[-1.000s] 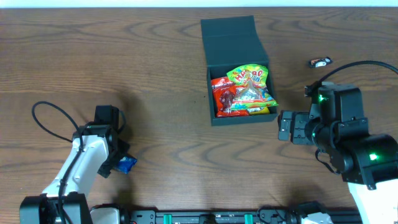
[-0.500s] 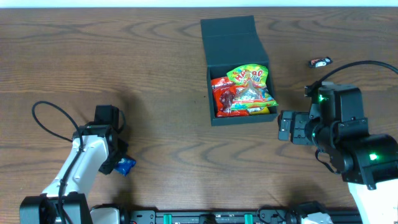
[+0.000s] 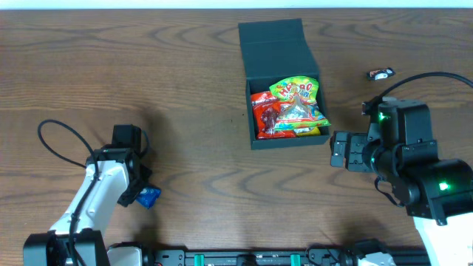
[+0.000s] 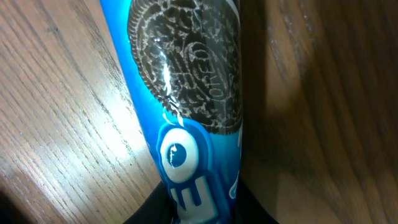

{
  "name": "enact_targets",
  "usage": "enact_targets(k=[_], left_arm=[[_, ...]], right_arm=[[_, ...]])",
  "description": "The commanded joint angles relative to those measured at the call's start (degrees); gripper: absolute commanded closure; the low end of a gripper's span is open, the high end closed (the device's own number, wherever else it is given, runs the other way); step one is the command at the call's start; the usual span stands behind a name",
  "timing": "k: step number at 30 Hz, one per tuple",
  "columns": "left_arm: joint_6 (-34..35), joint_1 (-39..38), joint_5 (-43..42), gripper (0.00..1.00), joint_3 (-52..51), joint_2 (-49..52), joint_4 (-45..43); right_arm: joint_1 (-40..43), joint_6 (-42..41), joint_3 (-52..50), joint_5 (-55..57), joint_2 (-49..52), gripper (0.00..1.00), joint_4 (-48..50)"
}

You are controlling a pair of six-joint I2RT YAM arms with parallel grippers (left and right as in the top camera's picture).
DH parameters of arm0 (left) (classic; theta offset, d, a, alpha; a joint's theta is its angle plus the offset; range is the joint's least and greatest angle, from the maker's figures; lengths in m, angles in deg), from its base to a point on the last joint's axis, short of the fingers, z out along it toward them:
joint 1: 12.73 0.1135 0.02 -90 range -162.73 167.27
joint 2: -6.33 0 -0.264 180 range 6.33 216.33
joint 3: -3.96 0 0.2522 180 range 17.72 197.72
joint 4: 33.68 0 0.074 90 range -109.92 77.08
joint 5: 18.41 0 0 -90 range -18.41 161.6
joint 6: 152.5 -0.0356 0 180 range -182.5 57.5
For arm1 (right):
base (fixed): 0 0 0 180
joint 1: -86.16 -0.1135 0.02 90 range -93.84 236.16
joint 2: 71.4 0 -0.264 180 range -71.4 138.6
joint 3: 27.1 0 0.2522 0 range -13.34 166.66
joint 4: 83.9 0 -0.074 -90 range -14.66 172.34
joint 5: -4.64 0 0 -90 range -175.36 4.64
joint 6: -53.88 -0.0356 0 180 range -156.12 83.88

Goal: Pack container
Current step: 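Lower the left gripper onto the blue Oreo pack and grasp it, then carry the Oreo pack with the left gripper to the box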

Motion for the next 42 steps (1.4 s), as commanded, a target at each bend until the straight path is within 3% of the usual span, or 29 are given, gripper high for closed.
enact_targets(k=[1, 7, 14, 27, 32, 42], left_arm=[[-3.74, 0.37, 0.66, 0.94, 1.6, 0.35, -0.07], [-8.2, 0.26, -0.46, 0.94, 10.03, 0.35, 6.12], [-20.52, -3.06, -12.72, 0.94, 24.83, 0.37, 13.14], [-18.75, -25.66, -17.4, 0.94, 38.42, 0.87, 16.09], [-21.7, -29.62, -25.0, 0.94, 45.24, 7.82, 17.16], [-26.21, -37.31, -25.38, 0.95, 64.06, 26.18, 17.64]], right_arm=[[-0.48, -0.7, 0.07, 0.22, -0.04, 0.01, -0.07], [-0.48, -0.7, 0.07, 0.22, -0.04, 0.01, -0.07], [-0.48, -0.7, 0.07, 0.22, -0.04, 0.01, -0.07], [-0.48, -0.7, 0.07, 0.22, -0.04, 0.01, -0.07], [-0.48, -0.7, 0.07, 0.22, -0.04, 0.01, -0.04], [-0.48, -0.68, 0.07, 0.22, -0.04, 0.01, -0.04]])
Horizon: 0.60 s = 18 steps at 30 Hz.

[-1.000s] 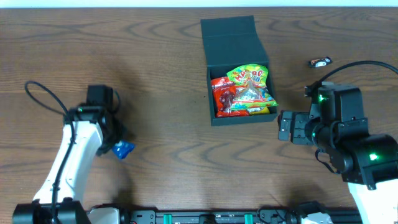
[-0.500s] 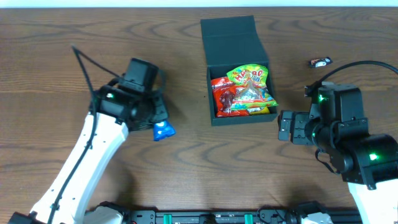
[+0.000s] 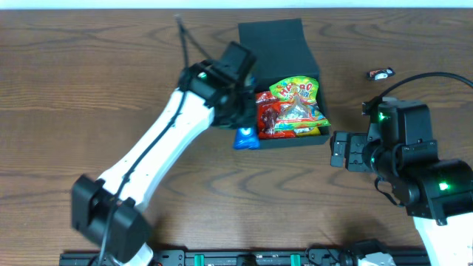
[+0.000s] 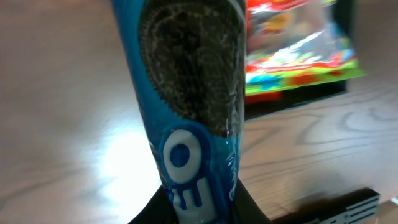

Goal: Pack container
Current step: 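Carry the Oreo pack with the left gripper to the box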

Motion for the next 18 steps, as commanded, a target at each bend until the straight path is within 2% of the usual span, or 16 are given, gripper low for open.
enact_targets(k=[1, 11, 18], left_arm=[[-2.14, -1.31, -0.85, 0.94, 5.29, 3.65, -0.07], [-0.55, -1.55, -0.59, 0.95, 6.73, 13.42, -7.61], [2.67, -1.6, 4.09, 0.94, 6.71, 16.24, -8.22]], right_arm=[[-0.48, -0.68, 0.07, 0.22, -0.04, 0.01, -0.04], [-0.48, -0.68, 0.07, 0.22, -0.04, 0.01, -0.04], [-0.48, -0.66, 0.07, 0.22, -0.04, 0.01, -0.04]])
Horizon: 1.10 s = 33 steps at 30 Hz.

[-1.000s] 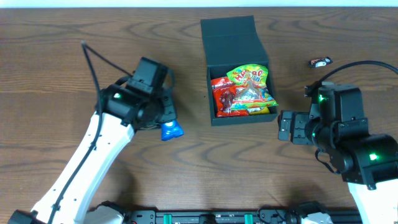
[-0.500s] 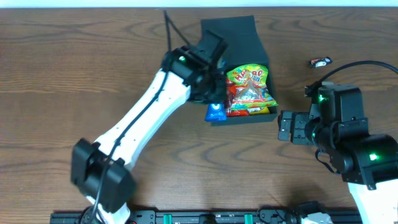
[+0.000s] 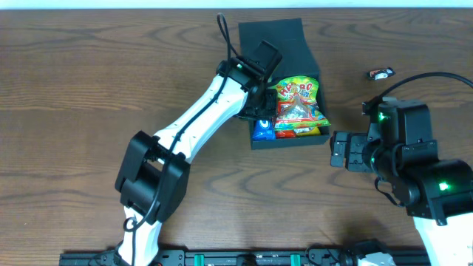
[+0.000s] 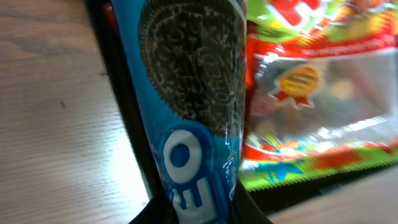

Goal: Pack container
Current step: 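Carry the Oreo pack with the left gripper to the box, then lower the Oreo pack into the box's left side with the left gripper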

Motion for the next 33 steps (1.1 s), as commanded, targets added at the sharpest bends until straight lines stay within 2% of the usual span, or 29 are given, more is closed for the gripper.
enact_targets(k=[1, 33], left_arm=[[2.27, 0.13, 4.2, 0.94, 1.18, -0.07, -0.74], [3.89, -2.19, 7.78, 0.94, 1.11, 2.64, -3.65]], right_arm=[[-0.48, -0.7, 0.07, 0.22, -0.04, 0.01, -0.04], [-0.48, -0.7, 0.07, 0.22, -0.04, 0.01, -0.07]])
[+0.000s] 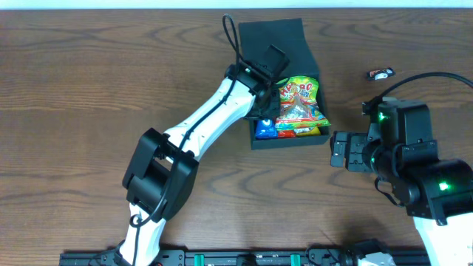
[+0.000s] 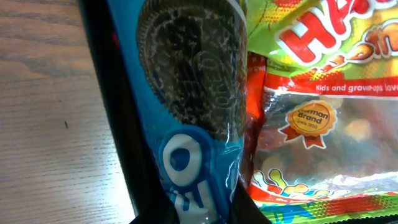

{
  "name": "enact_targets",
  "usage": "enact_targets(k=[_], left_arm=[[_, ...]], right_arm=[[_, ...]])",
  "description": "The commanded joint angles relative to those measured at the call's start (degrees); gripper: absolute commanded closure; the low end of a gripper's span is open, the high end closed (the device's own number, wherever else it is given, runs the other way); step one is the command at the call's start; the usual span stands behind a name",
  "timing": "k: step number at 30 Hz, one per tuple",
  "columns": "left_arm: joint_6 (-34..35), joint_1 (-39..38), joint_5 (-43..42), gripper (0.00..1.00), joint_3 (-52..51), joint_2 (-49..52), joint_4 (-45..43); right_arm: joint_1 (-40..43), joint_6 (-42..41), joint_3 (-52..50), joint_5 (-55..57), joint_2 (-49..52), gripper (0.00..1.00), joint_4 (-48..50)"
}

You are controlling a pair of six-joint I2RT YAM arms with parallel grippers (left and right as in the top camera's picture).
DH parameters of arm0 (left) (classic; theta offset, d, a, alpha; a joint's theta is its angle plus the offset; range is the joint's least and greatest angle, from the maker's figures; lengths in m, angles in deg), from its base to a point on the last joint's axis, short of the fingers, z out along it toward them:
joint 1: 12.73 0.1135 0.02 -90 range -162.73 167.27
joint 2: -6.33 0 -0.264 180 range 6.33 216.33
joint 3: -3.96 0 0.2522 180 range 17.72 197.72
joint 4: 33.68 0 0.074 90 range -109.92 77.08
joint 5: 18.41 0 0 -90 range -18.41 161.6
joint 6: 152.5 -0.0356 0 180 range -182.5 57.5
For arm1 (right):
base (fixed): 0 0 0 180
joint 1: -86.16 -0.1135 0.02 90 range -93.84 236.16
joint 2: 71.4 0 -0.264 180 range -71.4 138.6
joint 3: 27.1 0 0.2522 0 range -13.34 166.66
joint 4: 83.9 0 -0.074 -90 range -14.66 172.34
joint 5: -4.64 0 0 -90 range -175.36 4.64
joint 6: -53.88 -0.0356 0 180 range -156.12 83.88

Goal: Pack container
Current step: 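Lower the Oreo pack into the box's left side with the left gripper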

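A blue Oreo pack (image 2: 186, 112) fills the left wrist view, held by my left gripper (image 2: 196, 208), which is shut on its lower end. In the overhead view the left gripper (image 1: 264, 103) is over the left part of the black box (image 1: 284, 140), and the Oreo pack (image 1: 264, 129) stands inside along the left wall. A green and red Haribo candy bag (image 1: 299, 103) lies in the box beside it, also the candy bag (image 2: 311, 106) at the pack's right. My right gripper (image 1: 336, 151) rests at the right of the box; its jaws are not readable.
The box's open lid (image 1: 273, 41) lies flat behind it. A small wrapped candy (image 1: 381, 74) lies on the table at the far right. The left arm stretches diagonally from the front left to the box. The right arm's body sits at the right front.
The left gripper has gone slightly further and lower into the box with the Oreo pack, which now sits against the left wall beside the candy bag. The right arm is unchanged.
First my left gripper held the Oreo pack at the table's front left. Then it carried the pack just outside the box's left front corner. Then the pack was over the box's left edge, and now it is down inside, still gripped.
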Motion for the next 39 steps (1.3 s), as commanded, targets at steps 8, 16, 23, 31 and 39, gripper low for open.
enact_targets(k=[8, 16, 23, 31, 39], left_arm=[[1.99, -0.17, 4.76, 0.94, -1.33, 0.83, -0.24], [2.12, -0.17, 4.79, 0.94, -1.88, 0.83, -0.87], [2.1, -0.2, 4.35, 0.94, -1.88, 0.85, -0.79], [2.12, -0.42, 4.35, 0.71, -1.88, 0.85, -0.81], [2.12, -0.42, 4.31, 0.51, -1.77, 0.83, -1.16]], right_arm=[[-0.48, -0.7, 0.07, 0.22, -0.04, 0.01, -0.04], [-0.48, -0.68, 0.07, 0.22, -0.04, 0.01, -0.04], [-0.48, -0.7, 0.07, 0.22, -0.04, 0.01, -0.07], [-0.48, -0.7, 0.07, 0.22, -0.04, 0.01, -0.07], [-0.48, -0.7, 0.07, 0.22, -0.04, 0.01, -0.04]])
